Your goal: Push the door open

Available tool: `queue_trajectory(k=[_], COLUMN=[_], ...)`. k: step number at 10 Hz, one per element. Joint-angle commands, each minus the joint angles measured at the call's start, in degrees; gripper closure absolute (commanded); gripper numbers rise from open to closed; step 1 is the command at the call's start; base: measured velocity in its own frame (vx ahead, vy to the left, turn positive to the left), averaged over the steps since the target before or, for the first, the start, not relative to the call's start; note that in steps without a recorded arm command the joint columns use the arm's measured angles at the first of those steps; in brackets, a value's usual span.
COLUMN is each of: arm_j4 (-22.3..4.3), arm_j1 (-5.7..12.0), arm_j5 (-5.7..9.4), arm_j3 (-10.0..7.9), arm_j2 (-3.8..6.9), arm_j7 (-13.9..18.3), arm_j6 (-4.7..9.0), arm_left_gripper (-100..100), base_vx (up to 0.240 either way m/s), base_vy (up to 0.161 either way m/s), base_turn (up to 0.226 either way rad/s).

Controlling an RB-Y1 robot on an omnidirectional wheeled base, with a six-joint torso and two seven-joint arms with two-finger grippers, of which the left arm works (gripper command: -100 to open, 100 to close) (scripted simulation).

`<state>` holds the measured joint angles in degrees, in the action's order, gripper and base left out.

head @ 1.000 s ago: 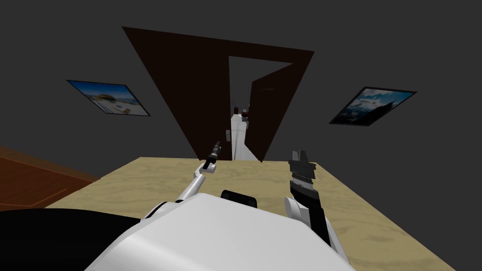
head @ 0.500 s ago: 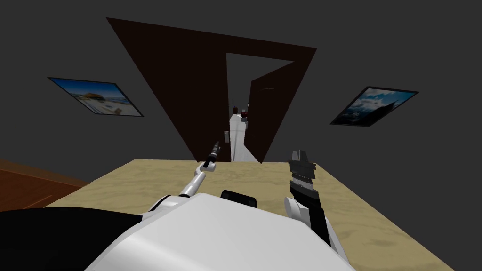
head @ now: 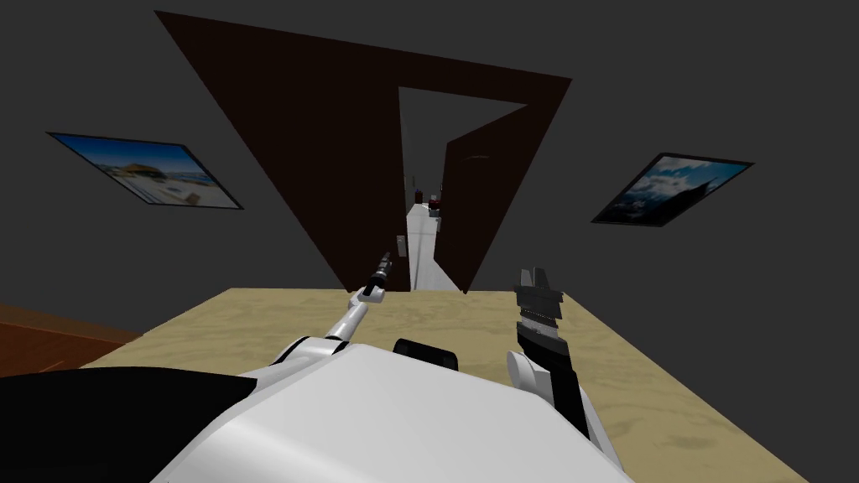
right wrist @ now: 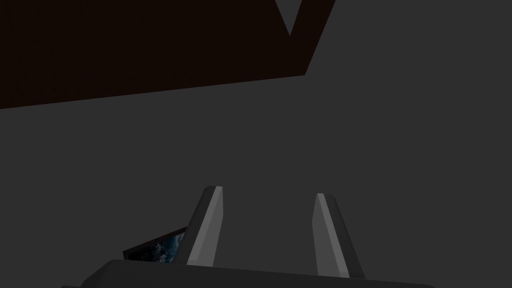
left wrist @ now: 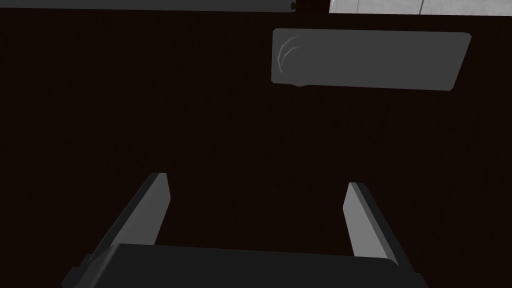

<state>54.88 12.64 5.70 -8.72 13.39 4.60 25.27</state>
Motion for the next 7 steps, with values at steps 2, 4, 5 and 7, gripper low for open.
queue_trajectory(k=[2, 4, 5, 7], arm_j4=[-4.03, -5.95, -6.91, -8.68], arm_j1=[2.34, 3.46, 4.02, 5.04], arm_j5=[0.73, 1.05, 1.22, 1.52], arm_j3=[-0.71, -1.02, -1.17, -1.45], arm_j2=[0.57, 0.84, 0.98, 1.23], arm_j7=[-0.06, -0.08, -0.08, -0.10], arm_j6=[0.01, 0.06, 0.08, 0.12], arm_left_gripper=[-100, -100, -100, -100], base_vx=[0.088, 0.105, 0.080, 0.072], base_vy=[0.003, -0.003, -0.008, 0.000], base_turn=[-0.019, -0.017, -0.011, -0.011])
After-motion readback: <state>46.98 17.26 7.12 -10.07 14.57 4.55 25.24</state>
